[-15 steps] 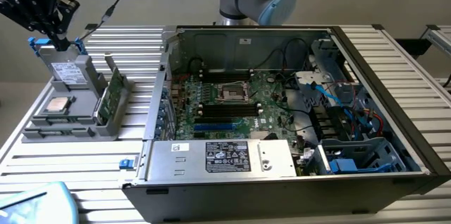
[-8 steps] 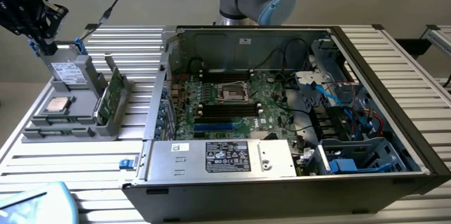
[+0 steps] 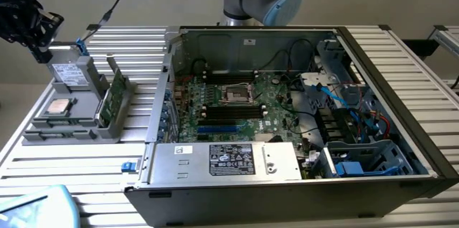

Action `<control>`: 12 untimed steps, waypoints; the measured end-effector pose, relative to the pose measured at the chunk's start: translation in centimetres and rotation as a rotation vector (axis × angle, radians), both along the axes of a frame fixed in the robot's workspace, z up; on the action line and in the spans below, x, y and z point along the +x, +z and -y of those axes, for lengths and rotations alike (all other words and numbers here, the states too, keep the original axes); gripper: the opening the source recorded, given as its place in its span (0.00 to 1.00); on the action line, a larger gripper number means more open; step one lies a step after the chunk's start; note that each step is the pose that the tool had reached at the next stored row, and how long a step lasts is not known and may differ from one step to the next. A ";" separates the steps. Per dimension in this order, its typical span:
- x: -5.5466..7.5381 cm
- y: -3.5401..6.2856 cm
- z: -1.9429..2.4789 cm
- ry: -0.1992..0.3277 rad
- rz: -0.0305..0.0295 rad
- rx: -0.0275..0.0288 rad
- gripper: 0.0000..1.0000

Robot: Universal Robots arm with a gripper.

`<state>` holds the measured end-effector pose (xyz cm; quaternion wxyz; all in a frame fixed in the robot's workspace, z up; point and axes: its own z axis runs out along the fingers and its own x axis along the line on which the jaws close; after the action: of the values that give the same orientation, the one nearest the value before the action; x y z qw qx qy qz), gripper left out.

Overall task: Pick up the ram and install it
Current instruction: 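Reach for the ram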

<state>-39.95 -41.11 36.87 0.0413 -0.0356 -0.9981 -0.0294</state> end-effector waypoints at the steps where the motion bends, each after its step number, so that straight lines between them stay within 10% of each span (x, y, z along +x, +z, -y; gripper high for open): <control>1: -0.1 -0.11 0.10 0.001 -0.0026 0.0000 0.11; 12: -0.8 -1.56 1.18 0.018 -0.0222 -0.0001 0.11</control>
<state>-40.77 -42.30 35.32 0.0526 -0.0269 -0.9978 -0.0285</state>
